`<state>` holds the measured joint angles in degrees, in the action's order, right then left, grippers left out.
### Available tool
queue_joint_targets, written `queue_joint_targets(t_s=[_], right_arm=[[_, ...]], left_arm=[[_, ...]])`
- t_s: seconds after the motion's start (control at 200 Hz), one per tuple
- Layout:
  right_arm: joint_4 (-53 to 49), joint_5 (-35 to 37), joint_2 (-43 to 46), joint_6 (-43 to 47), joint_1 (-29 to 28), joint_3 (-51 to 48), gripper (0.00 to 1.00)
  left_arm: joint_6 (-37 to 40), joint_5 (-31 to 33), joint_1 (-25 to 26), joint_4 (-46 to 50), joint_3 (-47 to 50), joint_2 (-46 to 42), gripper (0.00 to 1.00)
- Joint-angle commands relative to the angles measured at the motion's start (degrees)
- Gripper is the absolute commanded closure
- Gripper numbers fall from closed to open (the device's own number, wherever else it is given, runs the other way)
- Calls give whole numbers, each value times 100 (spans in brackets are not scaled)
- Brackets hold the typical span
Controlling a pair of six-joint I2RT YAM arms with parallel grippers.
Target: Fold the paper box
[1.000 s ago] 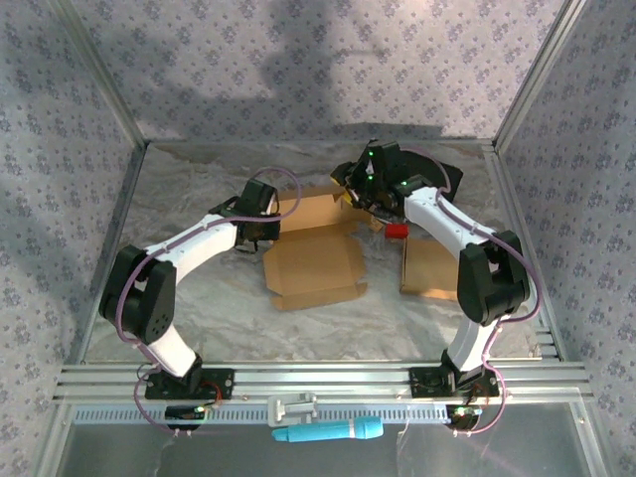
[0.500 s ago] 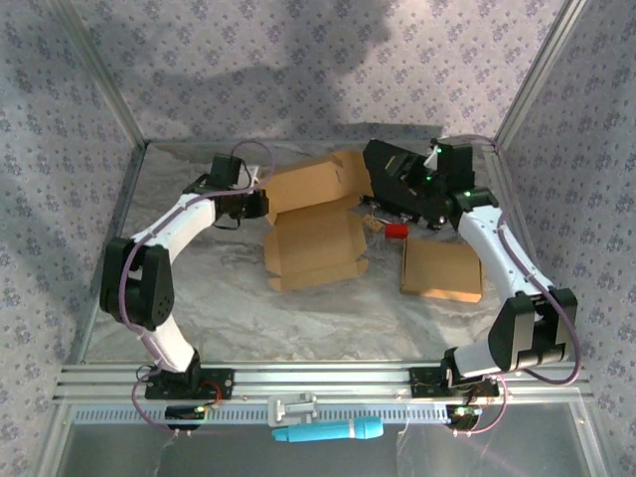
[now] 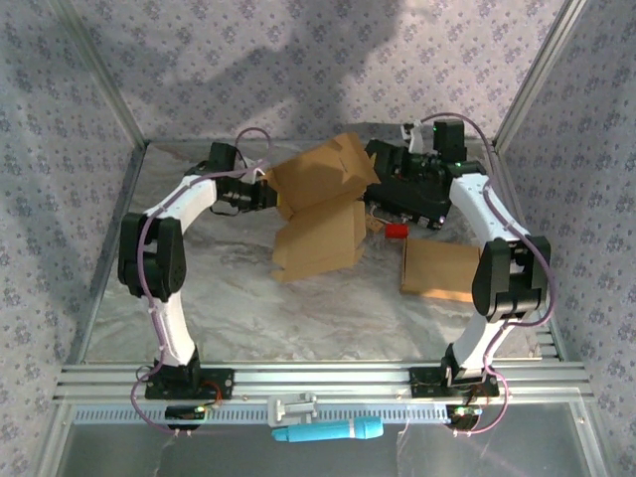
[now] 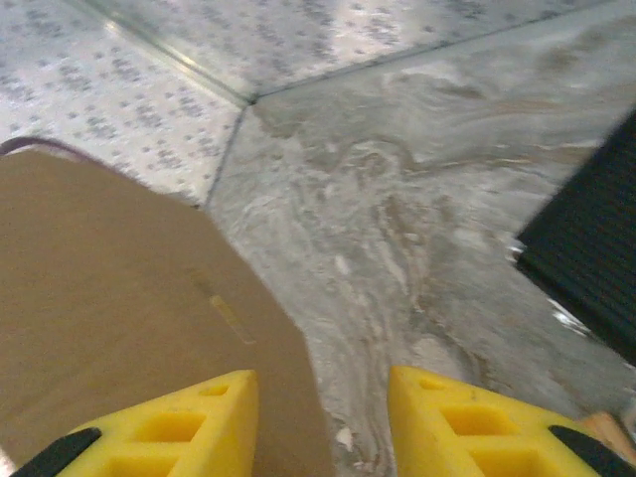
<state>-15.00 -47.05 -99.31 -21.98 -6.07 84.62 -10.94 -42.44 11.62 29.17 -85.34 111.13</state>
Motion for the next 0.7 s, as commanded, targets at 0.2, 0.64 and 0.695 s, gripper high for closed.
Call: queue_joint_targets(t_s=[0.2,0.64,0.695], right_arm=[[-11,-551,103,180,-118,102,60],[-196,-481,262,326,-350,31,60],[-179,-463,273,324,-410,11,60]], left_arm=[[145,-424,-54,382,-418,104,100],[67,-481,-54,445,-476,111,100],[32,-483,-45,421,-458,104,100]])
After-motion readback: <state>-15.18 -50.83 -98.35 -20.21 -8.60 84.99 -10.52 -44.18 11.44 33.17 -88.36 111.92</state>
